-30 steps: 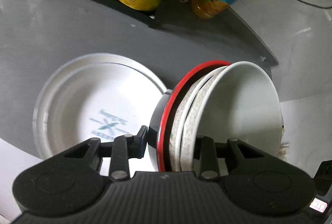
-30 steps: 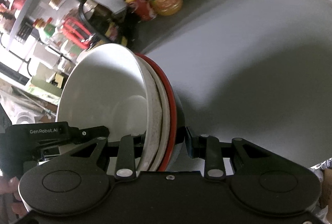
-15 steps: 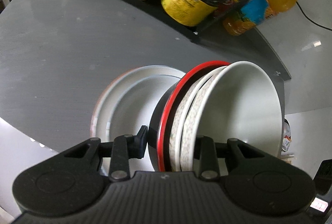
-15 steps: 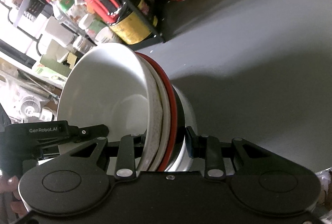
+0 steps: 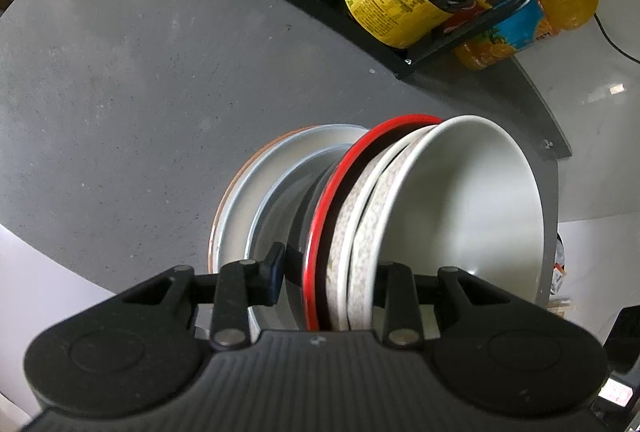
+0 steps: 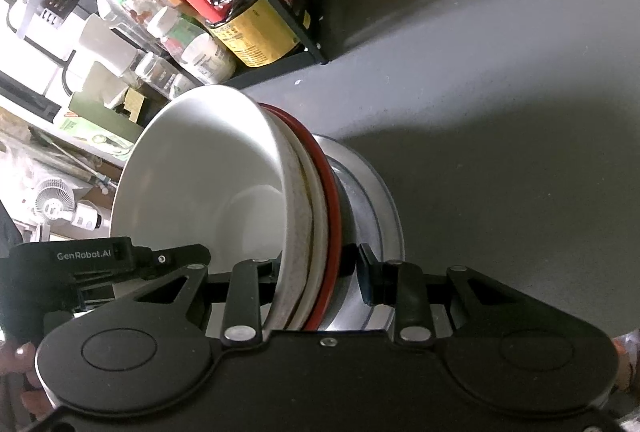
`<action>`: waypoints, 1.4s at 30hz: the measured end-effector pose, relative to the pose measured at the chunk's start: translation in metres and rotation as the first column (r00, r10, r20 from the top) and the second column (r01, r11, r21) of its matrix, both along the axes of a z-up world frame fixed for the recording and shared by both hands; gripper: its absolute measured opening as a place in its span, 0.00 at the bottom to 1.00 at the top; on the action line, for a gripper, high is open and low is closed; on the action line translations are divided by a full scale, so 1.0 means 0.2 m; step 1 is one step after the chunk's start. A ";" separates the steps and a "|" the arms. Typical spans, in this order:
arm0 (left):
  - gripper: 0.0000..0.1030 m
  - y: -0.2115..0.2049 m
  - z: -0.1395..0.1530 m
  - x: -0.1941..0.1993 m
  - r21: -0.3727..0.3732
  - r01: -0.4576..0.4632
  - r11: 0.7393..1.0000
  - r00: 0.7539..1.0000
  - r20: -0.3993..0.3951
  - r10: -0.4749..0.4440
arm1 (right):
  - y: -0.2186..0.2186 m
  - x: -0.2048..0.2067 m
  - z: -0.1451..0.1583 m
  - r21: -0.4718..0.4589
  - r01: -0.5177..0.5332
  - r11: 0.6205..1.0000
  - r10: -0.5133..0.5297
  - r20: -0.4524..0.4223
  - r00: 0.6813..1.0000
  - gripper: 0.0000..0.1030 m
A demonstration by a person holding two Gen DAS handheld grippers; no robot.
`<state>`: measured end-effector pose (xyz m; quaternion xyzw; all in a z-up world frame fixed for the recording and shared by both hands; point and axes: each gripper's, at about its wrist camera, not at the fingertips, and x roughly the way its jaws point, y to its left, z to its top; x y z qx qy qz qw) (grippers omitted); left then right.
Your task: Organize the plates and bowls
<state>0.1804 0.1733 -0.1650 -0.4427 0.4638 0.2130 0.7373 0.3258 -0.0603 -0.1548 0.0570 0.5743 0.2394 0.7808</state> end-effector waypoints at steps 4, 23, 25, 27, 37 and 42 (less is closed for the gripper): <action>0.30 0.01 -0.03 0.02 -0.006 0.004 1.000 1.000 -0.012 -0.004 | 0.01 0.00 -0.01 -0.012 -0.003 1.000 0.003 0.003 1.000 0.29; 0.53 0.01 0.06 0.02 0.055 0.102 0.993 0.995 0.007 -0.102 | -0.09 -0.08 0.12 0.058 0.145 0.988 -0.148 0.041 0.988 0.47; 0.58 0.01 0.08 0.02 0.068 0.099 0.993 0.995 0.011 -0.100 | -0.11 -0.10 0.15 0.056 0.162 0.985 -0.165 0.056 0.985 0.56; 0.66 0.00 0.11 0.02 0.086 0.097 0.992 0.995 0.008 -0.098 | -0.13 -0.13 0.18 0.046 0.172 0.984 -0.175 0.080 0.981 0.58; 0.81 -0.12 0.22 0.03 0.186 0.168 0.968 0.984 0.021 -0.175 | -0.30 -0.27 0.31 0.037 0.270 0.962 -0.272 0.188 0.944 0.77; 0.83 -0.19 0.25 0.02 0.235 0.236 0.943 0.969 0.008 -0.245 | -0.43 -0.41 0.37 0.053 0.357 0.933 -0.359 0.227 0.905 0.84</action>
